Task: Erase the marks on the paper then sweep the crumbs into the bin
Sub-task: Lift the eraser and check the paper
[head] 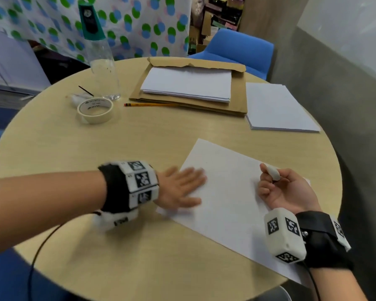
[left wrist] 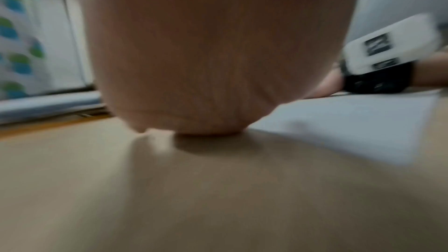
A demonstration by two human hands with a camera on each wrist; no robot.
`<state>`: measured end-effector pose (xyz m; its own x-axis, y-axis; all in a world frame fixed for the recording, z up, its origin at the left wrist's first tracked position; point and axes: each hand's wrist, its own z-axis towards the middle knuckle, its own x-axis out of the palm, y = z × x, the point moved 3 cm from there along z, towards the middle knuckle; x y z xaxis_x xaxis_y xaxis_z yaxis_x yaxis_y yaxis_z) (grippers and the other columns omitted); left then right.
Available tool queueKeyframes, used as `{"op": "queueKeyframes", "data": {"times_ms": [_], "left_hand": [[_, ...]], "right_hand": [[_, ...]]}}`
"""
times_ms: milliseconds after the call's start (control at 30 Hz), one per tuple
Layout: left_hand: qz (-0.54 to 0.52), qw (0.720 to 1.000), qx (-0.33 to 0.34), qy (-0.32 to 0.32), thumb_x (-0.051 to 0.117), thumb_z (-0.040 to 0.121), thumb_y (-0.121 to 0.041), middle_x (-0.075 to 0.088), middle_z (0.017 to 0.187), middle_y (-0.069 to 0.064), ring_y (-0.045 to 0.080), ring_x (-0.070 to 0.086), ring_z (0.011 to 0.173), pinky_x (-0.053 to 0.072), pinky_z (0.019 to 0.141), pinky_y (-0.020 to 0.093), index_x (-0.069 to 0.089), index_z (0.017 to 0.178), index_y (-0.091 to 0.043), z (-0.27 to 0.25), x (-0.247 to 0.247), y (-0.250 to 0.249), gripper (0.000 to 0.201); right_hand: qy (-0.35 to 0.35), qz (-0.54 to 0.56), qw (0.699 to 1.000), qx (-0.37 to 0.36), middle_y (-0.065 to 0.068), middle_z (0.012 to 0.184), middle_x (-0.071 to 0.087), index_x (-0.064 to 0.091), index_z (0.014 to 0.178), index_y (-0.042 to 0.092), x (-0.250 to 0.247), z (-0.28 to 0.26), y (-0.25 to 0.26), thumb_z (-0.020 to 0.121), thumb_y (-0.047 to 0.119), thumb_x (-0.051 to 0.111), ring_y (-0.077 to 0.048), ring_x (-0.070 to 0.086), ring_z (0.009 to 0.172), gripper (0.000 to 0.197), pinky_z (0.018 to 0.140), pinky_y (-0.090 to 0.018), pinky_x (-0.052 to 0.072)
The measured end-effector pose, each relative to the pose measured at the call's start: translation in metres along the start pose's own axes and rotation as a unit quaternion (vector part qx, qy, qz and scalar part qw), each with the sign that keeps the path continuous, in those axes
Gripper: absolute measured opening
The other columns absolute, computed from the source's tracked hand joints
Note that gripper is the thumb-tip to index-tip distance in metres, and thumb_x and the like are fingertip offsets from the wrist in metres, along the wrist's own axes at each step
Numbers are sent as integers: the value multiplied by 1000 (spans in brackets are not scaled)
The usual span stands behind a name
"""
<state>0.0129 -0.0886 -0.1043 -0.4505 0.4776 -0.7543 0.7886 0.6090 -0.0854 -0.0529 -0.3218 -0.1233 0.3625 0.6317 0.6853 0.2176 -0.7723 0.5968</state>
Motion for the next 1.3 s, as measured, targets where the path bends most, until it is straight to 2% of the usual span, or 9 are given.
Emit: {"op": "queueKeyframes", "data": {"times_ms": [133, 267, 433, 633, 700, 800, 900, 1067, 1300], "left_hand": [[-10, 975, -213, -54, 7, 90, -64, -32, 152, 4, 17, -22, 143, -16, 114, 45, -22, 146, -13, -12, -19, 54, 81], [15, 996, -27, -87, 14, 92, -61, -36, 149, 1, 16, -26, 142, -16, 114, 40, -25, 144, -14, -8, -27, -17, 80], [56, 984, 168, 34, 16, 96, -54, -26, 155, -5, 13, -21, 144, -15, 114, 38, -18, 147, -23, 14, 1, -85, 69], [18, 978, -206, -41, 10, 88, -68, -24, 155, 3, 17, -18, 145, -14, 116, 45, -18, 147, -12, 17, -36, 27, 85], [22, 975, -207, -75, 9, 86, -71, -27, 154, 4, 17, -20, 144, -15, 116, 45, -19, 147, -11, 16, -41, 26, 90], [-29, 997, -30, -71, 10, 94, -58, -30, 153, -2, 15, -20, 144, -12, 116, 42, -19, 147, -19, 17, -42, -28, 72], [-25, 997, 41, -55, 19, 102, -35, -7, 159, 7, 22, -5, 147, -2, 117, 47, 2, 150, -11, 25, -43, -39, 57], [-3, 965, -249, -85, 10, 93, -61, -14, 158, 4, 20, -8, 147, -8, 116, 44, -7, 150, -13, 15, -60, 54, 76], [79, 994, 75, 2, 11, 95, -53, -31, 152, -6, 12, -24, 141, -13, 115, 39, -24, 144, -26, -29, -7, -28, 66]], "right_hand": [[2, 8, 1000, -1, 1, 56, 45, 73, 70, 3, -3, 2, -1, 20, 13, 82, -11, 39, 41, 52, 40, -21, 39], [6, 16, 1000, -3, 1, 55, 45, 73, 70, 4, -4, 3, 0, 20, 13, 82, -11, 39, 41, 52, 39, -21, 39], [14, 22, 1000, -4, 1, 54, 45, 72, 69, 4, -2, 2, 0, 19, 13, 82, -11, 38, 40, 52, 38, -21, 38], [7, 25, 1000, -3, 1, 54, 44, 73, 69, 3, -2, 2, -1, 17, 13, 82, -11, 37, 40, 53, 38, -21, 37], [8, 23, 1000, -3, 1, 54, 43, 72, 68, 3, -1, 2, -1, 16, 13, 82, -11, 36, 40, 53, 38, -21, 36], [8, 20, 1000, -3, 1, 55, 42, 72, 67, 4, -1, 2, -1, 15, 13, 82, -11, 36, 40, 54, 38, -20, 36], [12, 20, 1000, -1, 2, 54, 42, 72, 67, 4, 0, 1, -1, 14, 14, 83, -11, 37, 40, 55, 38, -19, 37], [10, 18, 1000, -7, 1, 54, 43, 72, 68, 4, 0, 1, -1, 17, 13, 83, -11, 37, 40, 54, 39, -20, 37], [8, 11, 1000, -14, 2, 53, 44, 73, 67, 4, 2, -1, 0, 18, 15, 81, -11, 38, 40, 51, 41, -17, 38]]}}
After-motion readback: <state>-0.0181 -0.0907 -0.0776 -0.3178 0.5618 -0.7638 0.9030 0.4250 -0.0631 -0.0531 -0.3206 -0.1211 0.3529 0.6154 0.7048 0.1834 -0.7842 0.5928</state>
